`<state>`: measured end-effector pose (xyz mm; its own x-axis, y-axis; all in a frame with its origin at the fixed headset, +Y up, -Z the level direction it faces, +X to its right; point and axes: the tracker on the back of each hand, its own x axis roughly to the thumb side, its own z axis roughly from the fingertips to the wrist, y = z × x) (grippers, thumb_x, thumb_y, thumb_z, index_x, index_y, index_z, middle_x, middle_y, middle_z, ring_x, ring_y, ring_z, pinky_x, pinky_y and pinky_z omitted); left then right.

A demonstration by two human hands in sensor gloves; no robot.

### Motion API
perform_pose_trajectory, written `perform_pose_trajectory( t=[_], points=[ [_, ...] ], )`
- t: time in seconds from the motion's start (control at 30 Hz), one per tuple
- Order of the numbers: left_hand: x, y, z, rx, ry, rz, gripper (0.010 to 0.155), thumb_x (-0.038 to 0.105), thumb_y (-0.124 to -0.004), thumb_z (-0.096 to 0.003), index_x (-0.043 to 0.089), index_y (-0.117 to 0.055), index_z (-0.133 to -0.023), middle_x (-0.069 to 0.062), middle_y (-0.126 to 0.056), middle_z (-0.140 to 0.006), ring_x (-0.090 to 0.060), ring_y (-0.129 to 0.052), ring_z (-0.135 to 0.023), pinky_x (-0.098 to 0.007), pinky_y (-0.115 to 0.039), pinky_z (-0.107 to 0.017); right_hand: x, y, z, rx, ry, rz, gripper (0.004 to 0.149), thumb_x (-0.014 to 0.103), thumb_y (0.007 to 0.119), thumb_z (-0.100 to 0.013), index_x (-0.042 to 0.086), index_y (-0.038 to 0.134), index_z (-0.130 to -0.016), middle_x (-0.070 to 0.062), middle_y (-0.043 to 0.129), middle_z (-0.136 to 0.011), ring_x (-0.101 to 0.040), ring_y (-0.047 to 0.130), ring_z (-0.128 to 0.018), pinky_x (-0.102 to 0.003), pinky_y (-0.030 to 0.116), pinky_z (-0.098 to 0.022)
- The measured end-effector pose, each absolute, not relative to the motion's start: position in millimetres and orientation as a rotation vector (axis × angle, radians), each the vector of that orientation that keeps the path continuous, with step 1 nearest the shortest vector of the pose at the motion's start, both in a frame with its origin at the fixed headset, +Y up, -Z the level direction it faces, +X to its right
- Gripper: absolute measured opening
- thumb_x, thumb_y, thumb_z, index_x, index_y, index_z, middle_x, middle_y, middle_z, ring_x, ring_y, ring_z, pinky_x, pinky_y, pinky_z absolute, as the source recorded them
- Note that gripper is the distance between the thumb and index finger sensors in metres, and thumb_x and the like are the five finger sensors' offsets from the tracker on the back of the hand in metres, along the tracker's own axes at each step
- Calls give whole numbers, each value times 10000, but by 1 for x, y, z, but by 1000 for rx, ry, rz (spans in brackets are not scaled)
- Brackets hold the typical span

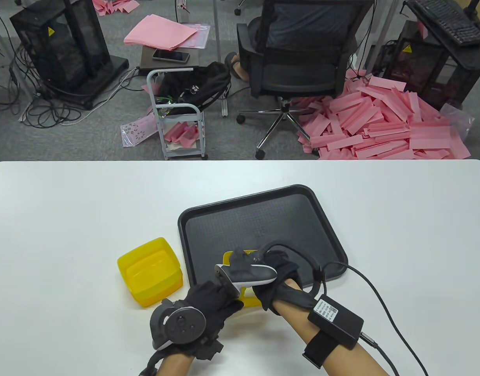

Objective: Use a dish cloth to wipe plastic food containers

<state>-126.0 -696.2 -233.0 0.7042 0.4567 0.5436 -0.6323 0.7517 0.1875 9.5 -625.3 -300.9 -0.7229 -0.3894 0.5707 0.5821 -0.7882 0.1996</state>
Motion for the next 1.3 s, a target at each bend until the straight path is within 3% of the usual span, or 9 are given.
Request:
perform_pose_trajectory(
  t=[0.3,0.73,0.9,0.97,1.07,1.2,1.3],
  points=[
    [-121,-694,-230,385,-521,658,391,476,-928,-362,246,-1014,-666,-41,-1040,-393,-258,-1008,-312,-420,-869,-255,25,-625,-317,-719,-885,-2824,495,391,847,-501,261,699,-954,18,932,-837,-258,985,-548,-299,892,-255],
    [-124,-697,-232,395,-495,687,404,489,-931,-365,224,-1007,-659,-26,-1044,-369,-243,-1015,-290,-411,-877,-236,68,-631,-329,-730,-991,-3391,524,395,822,-517,208,683,-987,0,940,-811,-259,984,-502,-283,881,-227],
    [-125,-699,-235,377,-478,679,395,491,-928,-366,241,-1006,-662,-23,-1035,-377,-244,-1008,-303,-412,-871,-249,86,-619,-325,-792,-857,-3505,560,401,792,-532,204,625,-1029,7,896,-847,-272,954,-539,-304,873,-262],
    [-126,-702,-237,371,-467,673,390,492,-930,-366,248,-1008,-660,-23,-1036,-377,-244,-1008,-305,-413,-871,-251,97,-614,-325,-834,-784,-3621,664,394,788,-538,148,518,-1091,1,870,-880,-291,939,-575,-329,871,-295],
    [-130,-704,-239,364,-446,684,390,490,-931,-365,245,-1012,-658,-25,-1036,-376,-248,-1007,-305,-416,-869,-251,118,-606,-323,-864,-642,-3773,588,375,773,-549,196,579,-1074,-28,854,-897,-321,923,-603,-377,868,-347],
    [-134,-704,-241,369,-428,692,390,491,-932,-365,246,-1012,-657,-25,-1036,-374,-247,-1008,-303,-415,-869,-250,158,-605,-325,-729,-383,-3891,542,382,764,-552,203,630,-1046,-24,852,-905,-324,919,-641,-397,871,-387],
    [-137,-704,-242,377,-420,700,391,495,-933,-364,246,-1014,-654,-20,-1037,-370,-244,-1009,-301,-414,-870,-249,184,-617,-327,-591,-358,-3954,533,385,756,-557,201,634,-1042,-29,846,-912,-333,913,-653,-415,866,-407]
  ],
)
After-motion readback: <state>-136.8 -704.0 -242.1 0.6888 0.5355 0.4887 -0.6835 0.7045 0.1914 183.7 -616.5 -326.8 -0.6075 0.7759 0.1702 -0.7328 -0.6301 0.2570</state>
